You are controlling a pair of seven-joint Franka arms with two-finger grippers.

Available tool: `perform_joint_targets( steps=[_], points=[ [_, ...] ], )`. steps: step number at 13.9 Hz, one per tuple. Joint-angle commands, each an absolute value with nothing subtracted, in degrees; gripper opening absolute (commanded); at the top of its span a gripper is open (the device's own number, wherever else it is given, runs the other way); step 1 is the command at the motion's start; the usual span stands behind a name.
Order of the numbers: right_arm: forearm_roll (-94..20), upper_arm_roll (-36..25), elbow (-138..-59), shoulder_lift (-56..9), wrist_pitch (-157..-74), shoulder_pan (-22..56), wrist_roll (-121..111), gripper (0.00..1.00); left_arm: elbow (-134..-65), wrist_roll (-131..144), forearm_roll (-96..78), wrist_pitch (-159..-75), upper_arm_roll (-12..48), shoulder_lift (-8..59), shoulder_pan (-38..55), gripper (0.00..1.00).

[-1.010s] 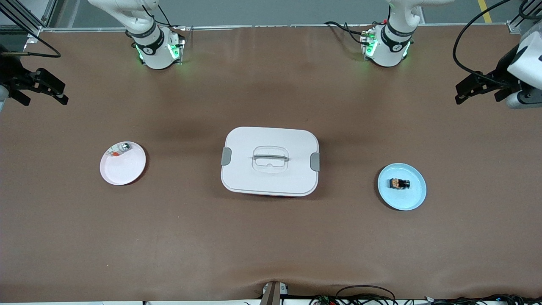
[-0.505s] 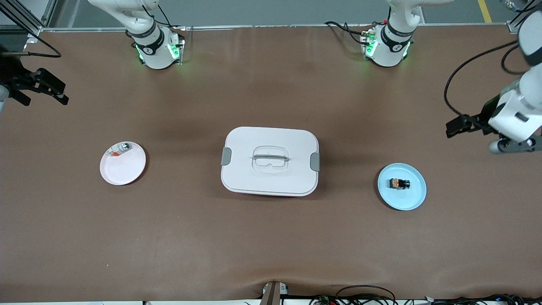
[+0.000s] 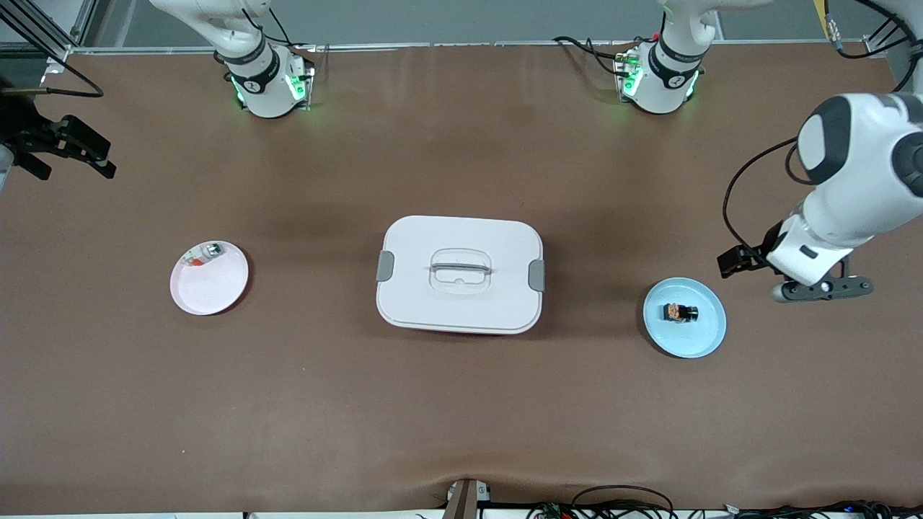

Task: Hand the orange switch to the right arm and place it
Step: 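Lower the left gripper toward the switch on the blue plate, then grasp the black-orange switch with the left gripper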

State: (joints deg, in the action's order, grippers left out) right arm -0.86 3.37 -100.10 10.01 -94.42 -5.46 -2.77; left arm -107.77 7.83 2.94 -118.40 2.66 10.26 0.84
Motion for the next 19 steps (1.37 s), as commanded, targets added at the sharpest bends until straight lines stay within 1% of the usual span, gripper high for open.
perform_joint_targets(
  steps=[1, 9, 12, 16, 19],
  points=[
    [-0.4, 3.9, -99.3, 9.8, -94.3, -6.0, -3.3, 1.0, -108.2, 7.5, 4.5, -123.0, 2.7, 14.7, 0.6, 1.0],
    [-0.5, 3.9, -99.3, 9.8, -94.3, -5.9, -3.3, 1.0, -110.7, 7.3, 8.9, -138.4, 3.3, 26.1, 1.1, 1.0],
    [-0.4, 4.0, -99.3, 9.5, -94.3, -5.9, -3.3, 1.0, -110.7, 7.3, 9.0, -140.6, 4.0, 28.9, 1.0, 1.0],
    [-0.4, 4.0, -99.3, 9.5, -94.3, -5.9, -3.3, 1.0, -110.7, 6.9, 9.1, -141.1, 4.1, 30.4, 1.0, 1.0],
    [-0.4, 4.0, -99.3, 9.5, -94.3, -5.9, -3.3, 1.0, -110.8, 5.7, 9.0, -143.7, 4.1, 32.2, 0.7, 1.0]
  ],
)
